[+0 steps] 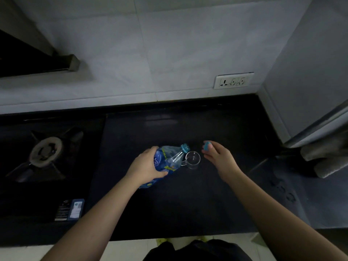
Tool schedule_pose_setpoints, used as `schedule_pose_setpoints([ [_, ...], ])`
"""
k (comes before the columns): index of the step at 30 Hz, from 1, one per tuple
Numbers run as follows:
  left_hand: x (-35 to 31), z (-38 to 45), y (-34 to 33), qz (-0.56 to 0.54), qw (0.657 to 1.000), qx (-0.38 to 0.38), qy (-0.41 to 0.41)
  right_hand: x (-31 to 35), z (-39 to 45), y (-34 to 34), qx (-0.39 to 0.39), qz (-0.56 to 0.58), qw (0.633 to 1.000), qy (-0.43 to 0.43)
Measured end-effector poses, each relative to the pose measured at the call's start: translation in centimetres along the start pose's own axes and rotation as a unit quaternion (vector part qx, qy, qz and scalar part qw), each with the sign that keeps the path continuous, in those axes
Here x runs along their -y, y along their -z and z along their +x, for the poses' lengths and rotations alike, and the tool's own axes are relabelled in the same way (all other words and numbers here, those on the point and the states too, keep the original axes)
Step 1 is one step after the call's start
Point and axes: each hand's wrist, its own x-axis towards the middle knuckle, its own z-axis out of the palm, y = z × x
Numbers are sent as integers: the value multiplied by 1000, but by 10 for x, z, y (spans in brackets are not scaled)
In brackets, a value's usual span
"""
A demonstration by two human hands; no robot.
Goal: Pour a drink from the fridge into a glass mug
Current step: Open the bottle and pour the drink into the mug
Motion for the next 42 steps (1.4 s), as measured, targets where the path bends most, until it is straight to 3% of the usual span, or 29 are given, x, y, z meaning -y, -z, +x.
schedule_pose_setpoints([
  [10,-2,0,-1,63,997,20,28,-28,12,9,-22,50,996,-70],
  [42,-21,8,-4,151,984,81,50,-33,1,0,-35,50,989,-136],
])
